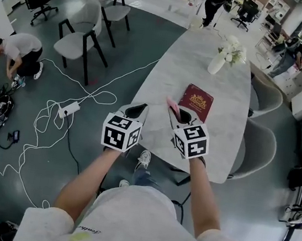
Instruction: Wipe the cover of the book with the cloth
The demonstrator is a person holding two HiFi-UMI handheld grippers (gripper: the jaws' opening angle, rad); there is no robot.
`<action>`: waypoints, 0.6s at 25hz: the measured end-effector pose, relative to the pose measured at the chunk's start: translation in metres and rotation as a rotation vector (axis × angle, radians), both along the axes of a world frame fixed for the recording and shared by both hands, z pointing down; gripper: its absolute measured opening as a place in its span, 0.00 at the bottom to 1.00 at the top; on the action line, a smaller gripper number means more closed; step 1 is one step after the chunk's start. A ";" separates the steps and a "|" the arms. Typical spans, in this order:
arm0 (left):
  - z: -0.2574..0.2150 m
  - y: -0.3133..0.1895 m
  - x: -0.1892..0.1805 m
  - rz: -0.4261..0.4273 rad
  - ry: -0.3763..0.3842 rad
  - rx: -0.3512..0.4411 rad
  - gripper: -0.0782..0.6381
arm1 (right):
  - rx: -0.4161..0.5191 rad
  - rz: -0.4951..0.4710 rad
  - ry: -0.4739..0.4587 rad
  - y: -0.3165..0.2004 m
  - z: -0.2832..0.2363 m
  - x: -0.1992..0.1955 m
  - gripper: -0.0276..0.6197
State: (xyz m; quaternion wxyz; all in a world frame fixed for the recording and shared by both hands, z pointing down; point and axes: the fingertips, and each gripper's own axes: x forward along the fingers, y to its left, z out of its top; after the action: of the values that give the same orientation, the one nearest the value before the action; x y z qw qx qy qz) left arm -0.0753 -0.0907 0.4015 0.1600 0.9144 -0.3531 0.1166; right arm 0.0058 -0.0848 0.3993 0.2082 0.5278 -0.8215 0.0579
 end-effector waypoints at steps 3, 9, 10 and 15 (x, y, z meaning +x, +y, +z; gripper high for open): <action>-0.002 0.004 0.002 0.008 0.002 0.008 0.12 | -0.010 0.018 -0.079 0.009 -0.003 0.000 0.07; -0.009 0.011 0.006 0.016 0.003 0.025 0.12 | -0.001 0.043 -0.109 0.020 -0.003 0.002 0.07; -0.009 0.012 0.007 0.018 0.002 0.025 0.12 | -0.001 0.046 -0.112 0.021 -0.003 0.003 0.07; -0.008 0.016 0.013 0.028 -0.001 0.026 0.12 | 0.006 0.048 -0.122 0.027 -0.004 0.007 0.07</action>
State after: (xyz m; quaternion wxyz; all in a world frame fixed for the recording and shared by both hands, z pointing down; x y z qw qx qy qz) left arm -0.0627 -0.0750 0.3935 0.1465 0.9211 -0.3419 0.1146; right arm 0.0124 -0.0582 0.3955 0.1546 0.5436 -0.8198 0.0927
